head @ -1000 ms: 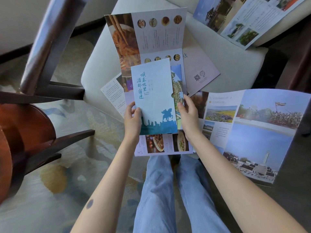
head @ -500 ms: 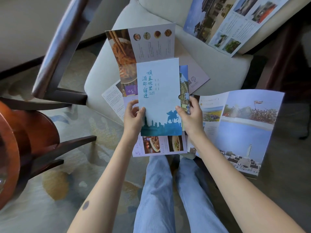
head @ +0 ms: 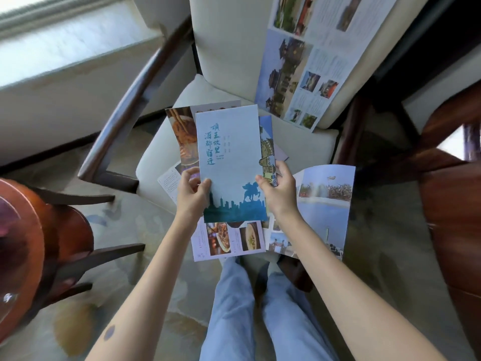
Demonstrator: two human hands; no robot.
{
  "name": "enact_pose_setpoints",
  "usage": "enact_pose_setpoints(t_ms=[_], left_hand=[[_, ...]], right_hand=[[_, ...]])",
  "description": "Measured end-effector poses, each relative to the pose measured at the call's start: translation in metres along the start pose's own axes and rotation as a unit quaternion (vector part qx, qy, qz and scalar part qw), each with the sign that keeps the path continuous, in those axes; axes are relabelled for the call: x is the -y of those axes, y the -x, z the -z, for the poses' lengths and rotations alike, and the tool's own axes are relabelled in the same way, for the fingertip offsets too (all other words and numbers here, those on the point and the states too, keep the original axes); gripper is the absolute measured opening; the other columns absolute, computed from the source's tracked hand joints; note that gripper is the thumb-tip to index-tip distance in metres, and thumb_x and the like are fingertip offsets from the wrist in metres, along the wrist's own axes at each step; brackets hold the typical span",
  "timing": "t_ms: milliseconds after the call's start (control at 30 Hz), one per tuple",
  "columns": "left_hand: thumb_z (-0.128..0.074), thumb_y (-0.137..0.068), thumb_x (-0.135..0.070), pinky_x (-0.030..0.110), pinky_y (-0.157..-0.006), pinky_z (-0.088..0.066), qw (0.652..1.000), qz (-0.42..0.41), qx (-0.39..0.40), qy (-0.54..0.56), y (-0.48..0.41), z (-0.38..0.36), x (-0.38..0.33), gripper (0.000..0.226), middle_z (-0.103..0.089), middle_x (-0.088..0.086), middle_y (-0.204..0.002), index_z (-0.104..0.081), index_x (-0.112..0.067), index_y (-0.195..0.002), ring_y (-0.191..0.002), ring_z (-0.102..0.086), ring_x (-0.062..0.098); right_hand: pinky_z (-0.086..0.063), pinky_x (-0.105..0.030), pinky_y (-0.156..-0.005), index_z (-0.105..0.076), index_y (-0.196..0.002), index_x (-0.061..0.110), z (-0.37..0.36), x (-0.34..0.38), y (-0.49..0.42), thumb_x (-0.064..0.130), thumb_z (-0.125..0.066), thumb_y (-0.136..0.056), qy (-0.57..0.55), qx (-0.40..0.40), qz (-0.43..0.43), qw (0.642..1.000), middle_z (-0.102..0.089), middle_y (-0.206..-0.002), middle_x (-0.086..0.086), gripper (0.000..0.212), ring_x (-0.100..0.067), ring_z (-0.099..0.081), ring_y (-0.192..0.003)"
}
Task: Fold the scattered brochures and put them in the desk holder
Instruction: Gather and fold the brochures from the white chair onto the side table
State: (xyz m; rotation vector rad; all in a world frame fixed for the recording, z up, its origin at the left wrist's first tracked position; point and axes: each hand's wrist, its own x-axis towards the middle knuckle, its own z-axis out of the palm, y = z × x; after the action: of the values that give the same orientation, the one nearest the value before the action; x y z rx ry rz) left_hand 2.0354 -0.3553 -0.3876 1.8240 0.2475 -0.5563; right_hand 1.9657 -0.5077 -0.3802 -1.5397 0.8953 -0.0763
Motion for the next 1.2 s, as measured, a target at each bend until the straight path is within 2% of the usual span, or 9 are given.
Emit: enact_pose_setpoints(t_ms=[133, 233, 367, 500, 633, 700, 833, 1000, 1200], left_hand=[[-0.048, -0.095, -0.011, 0.008, -0.049, -0.047, 0.998, -0.03, -0.043, 0.02, 0.021, 0.027, -0.013, 0.015, -0.062, -0.009, -0.092, -0.042, -0.016, -0.108, -0.075, -0.062, 0.0], [-0.048, -0.094, -0.009, 0.008, -0.054, -0.048, 0.994, -0.052, -0.086, 0.032, 0.032, 0.055, -0.013, 0.019, -0.063, -0.001, -0.096, -0.043, -0.011, -0.113, -0.08, -0.059, 0.003], [-0.05, -0.094, -0.008, 0.007, -0.058, -0.049, 0.986, -0.055, -0.148, 0.045, 0.049, 0.104, 0.002, 0.025, -0.063, -0.005, -0.094, -0.045, -0.008, -0.118, -0.079, -0.061, -0.003], [-0.051, -0.094, -0.014, 0.011, -0.061, -0.051, 0.979, -0.038, -0.193, 0.05, 0.062, 0.168, 0.028, 0.021, -0.063, -0.009, -0.093, -0.046, -0.013, -0.114, -0.08, -0.064, -0.005], [-0.054, -0.093, -0.013, 0.033, -0.079, -0.055, 0.967, -0.006, -0.241, 0.088, 0.07, 0.245, 0.06, 0.022, -0.065, 0.01, -0.105, -0.048, -0.014, -0.114, -0.095, -0.064, 0.017], [-0.054, -0.092, -0.011, 0.031, -0.077, -0.055, 0.962, -0.003, -0.26, 0.087, 0.071, 0.283, 0.078, 0.021, -0.064, 0.012, -0.105, -0.048, -0.015, -0.112, -0.095, -0.064, 0.02], [-0.056, -0.092, -0.013, 0.014, -0.061, -0.053, 0.946, 0.022, -0.31, 0.088, 0.066, 0.376, 0.127, 0.023, -0.064, -0.002, -0.099, -0.048, -0.017, -0.112, -0.084, -0.065, 0.004], [-0.057, -0.09, -0.009, 0.031, -0.083, -0.051, 0.933, 0.07, -0.347, 0.067, 0.062, 0.479, 0.182, 0.026, -0.062, 0.005, -0.104, -0.048, -0.009, -0.115, -0.093, -0.061, 0.016], [-0.063, -0.087, -0.014, 0.014, -0.065, -0.042, 0.912, 0.112, -0.395, -0.005, 0.054, 0.544, 0.232, 0.024, -0.059, -0.004, -0.103, -0.056, -0.01, -0.11, -0.079, -0.056, 0.007]], right_hand=[[-0.041, -0.04, -0.106, -0.048, -0.126, 0.005, -0.012, 0.026, 0.014, 0.012, -0.064, -0.086, 0.022, 0.035, 0.02, 0.999, -0.056, -0.129, -0.012, 0.043, -0.026, -0.051, -0.122], [-0.037, -0.03, -0.106, -0.044, -0.132, 0.008, -0.033, 0.038, 0.027, 0.015, -0.064, -0.087, 0.036, 0.073, 0.042, 0.996, -0.05, -0.137, -0.01, 0.05, -0.021, -0.046, -0.128], [-0.031, -0.008, -0.096, -0.041, -0.135, 0.009, -0.076, 0.049, 0.051, 0.011, -0.062, -0.088, 0.039, 0.133, 0.064, 0.988, -0.049, -0.134, -0.002, 0.051, -0.005, -0.051, -0.115], [-0.033, -0.023, -0.1, -0.044, -0.133, 0.01, -0.135, 0.049, 0.079, 0.011, -0.061, -0.088, 0.057, 0.201, 0.061, 0.976, -0.05, -0.133, -0.004, 0.048, -0.021, -0.043, -0.13], [-0.045, -0.036, -0.1, -0.049, -0.126, 0.009, -0.209, 0.046, 0.112, 0.011, -0.063, -0.087, 0.087, 0.259, 0.064, 0.96, -0.058, -0.125, -0.005, 0.041, -0.015, -0.055, -0.11], [-0.051, -0.041, -0.094, -0.051, -0.123, 0.008, -0.249, 0.043, 0.126, 0.007, -0.062, -0.087, 0.091, 0.285, 0.061, 0.952, -0.063, -0.12, -0.011, 0.038, -0.022, -0.062, -0.106], [-0.054, -0.04, -0.087, -0.054, -0.119, 0.017, -0.353, 0.029, 0.158, 0.011, -0.063, -0.085, 0.128, 0.318, 0.072, 0.937, -0.066, -0.099, 0.004, 0.035, -0.014, -0.064, -0.092], [-0.047, -0.009, -0.072, -0.056, -0.118, 0.022, -0.475, -0.005, 0.195, 0.011, -0.063, -0.084, 0.169, 0.349, 0.067, 0.919, -0.066, -0.093, 0.006, 0.036, -0.009, -0.061, -0.084], [-0.051, -0.03, -0.088, -0.054, -0.124, 0.022, -0.561, -0.034, 0.223, 0.009, -0.059, -0.086, 0.213, 0.354, 0.068, 0.908, -0.068, -0.108, 0.002, 0.041, -0.016, -0.063, -0.099]])
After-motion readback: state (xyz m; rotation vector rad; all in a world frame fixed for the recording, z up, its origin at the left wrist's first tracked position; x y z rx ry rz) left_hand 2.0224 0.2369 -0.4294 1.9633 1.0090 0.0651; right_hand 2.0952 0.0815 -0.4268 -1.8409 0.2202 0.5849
